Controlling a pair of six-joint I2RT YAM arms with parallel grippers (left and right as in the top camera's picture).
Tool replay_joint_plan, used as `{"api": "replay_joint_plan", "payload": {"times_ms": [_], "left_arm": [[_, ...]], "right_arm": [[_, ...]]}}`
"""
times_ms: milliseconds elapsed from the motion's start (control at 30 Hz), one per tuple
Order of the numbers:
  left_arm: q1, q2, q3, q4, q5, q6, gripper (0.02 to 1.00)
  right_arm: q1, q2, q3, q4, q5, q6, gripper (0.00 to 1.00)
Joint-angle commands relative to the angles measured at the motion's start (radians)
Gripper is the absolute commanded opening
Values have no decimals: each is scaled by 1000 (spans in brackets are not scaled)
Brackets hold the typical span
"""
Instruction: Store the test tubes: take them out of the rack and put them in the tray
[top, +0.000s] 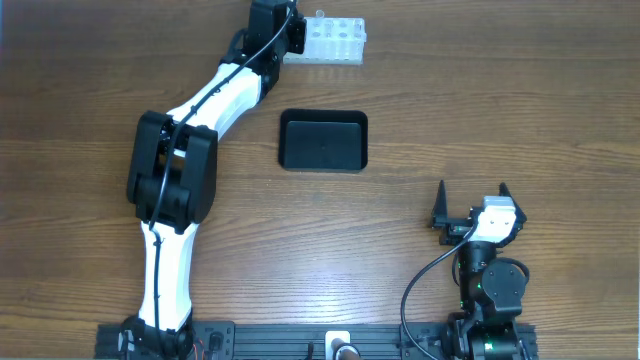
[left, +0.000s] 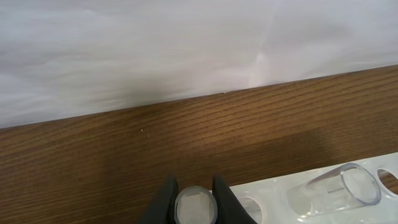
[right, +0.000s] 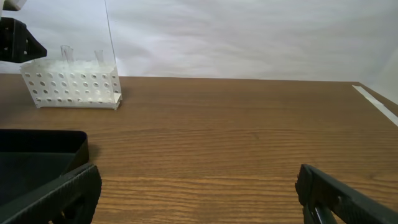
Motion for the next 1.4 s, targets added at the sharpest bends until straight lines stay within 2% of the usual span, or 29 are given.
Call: {"api": "replay_joint_plan", "payload": {"times_ms": [33, 600, 733, 833, 967, 1400], "left_arm": [[-6, -1, 23, 7, -4, 0, 73], [-18, -420, 23, -37, 1, 69, 53], [-56, -475, 23, -229, 7, -37, 69], [-95, -476, 19, -509, -8, -208, 42], [-136, -449, -22, -701, -79, -377, 40], [-210, -316, -89, -904, -139, -382, 40]], "right_arm": [[-6, -7, -6, -3, -2, -5, 993], [-6, -7, -6, -3, -2, -5, 991], [-6, -7, -6, -3, -2, -5, 991], [-6, -7, -6, -3, -2, -5, 993], [-6, -7, -6, -3, -2, -5, 993], [-6, -7, -6, -3, -2, -5, 991]]}}
